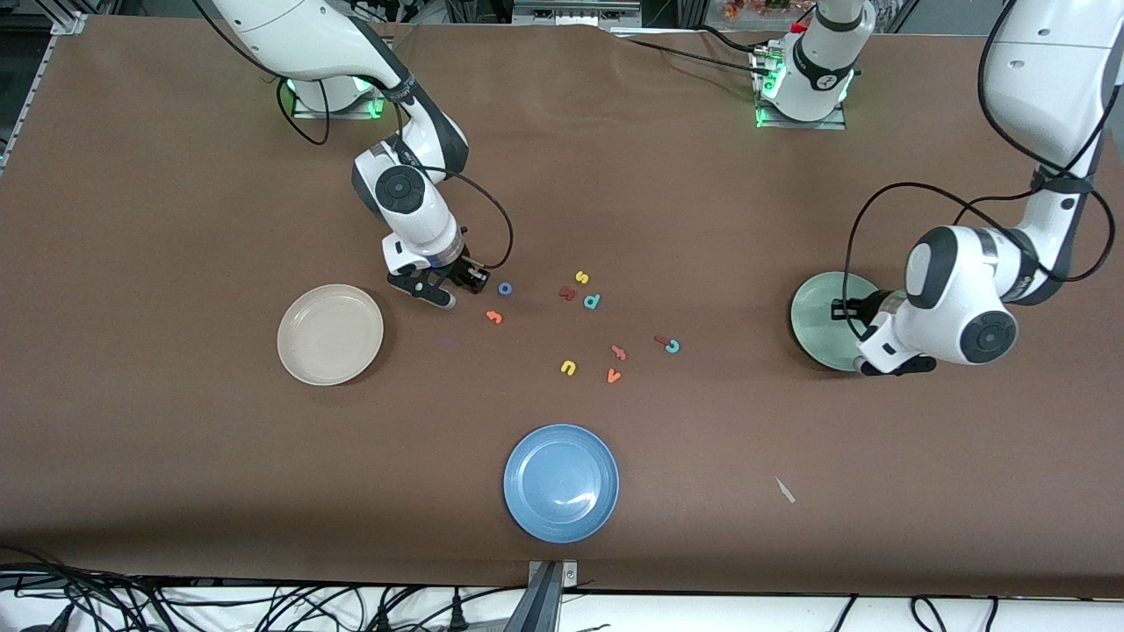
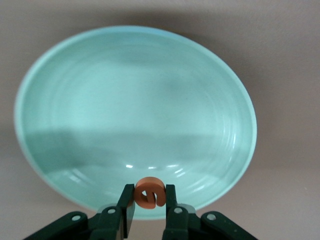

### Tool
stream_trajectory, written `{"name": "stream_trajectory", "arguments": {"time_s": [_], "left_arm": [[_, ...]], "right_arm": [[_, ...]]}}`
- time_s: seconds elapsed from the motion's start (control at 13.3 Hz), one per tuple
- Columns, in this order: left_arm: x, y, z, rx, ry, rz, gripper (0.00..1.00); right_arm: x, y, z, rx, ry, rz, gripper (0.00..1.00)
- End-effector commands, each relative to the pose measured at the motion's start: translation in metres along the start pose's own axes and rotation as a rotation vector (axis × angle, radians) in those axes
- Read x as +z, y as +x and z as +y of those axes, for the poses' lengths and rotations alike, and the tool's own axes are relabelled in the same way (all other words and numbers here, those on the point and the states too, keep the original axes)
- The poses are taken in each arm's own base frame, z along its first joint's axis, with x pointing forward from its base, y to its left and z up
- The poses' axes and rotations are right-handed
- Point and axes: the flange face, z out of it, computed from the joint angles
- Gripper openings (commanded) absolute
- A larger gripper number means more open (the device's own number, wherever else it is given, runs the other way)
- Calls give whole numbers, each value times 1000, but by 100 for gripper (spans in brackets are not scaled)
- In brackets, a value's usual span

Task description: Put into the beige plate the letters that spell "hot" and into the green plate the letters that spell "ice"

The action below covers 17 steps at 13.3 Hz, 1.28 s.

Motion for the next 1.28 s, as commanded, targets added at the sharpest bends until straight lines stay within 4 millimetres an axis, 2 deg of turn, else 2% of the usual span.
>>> {"name": "stream_trajectory", "arguments": {"time_s": [0.0,0.08,0.15,0.23,0.3,0.38,0.6,0.75,0.9,1.05,1.2], "left_arm": [[11,-5,0,33,23,15,14],[13,-6,0,33,23,10,20],[14,-6,0,33,23,9,36],[13,-6,0,33,23,10,66],[10,-6,0,33,24,15,87],[3,-6,0,30,24,24,99],[-33,-11,15,10,18,64,99],[-51,-14,48,-34,9,96,99],[-67,-18,85,-116,-12,128,99],[-74,-26,130,-224,-45,141,99],[-73,-27,176,-345,-92,168,99]], "right_arm": [[-38,17,22,-13,-7,24,14],[-55,21,26,-35,-29,7,14],[-66,28,33,-43,-49,-3,14],[-76,33,35,-60,-47,5,14],[-81,43,44,-58,-55,4,14],[-89,53,51,-71,-56,8,14],[-101,86,82,-139,-67,4,14],[-103,111,106,-171,-66,5,15],[-103,141,140,-217,-69,3,19],[-101,158,161,-248,-66,2,35],[-93,165,165,-234,-54,7,53]]}}
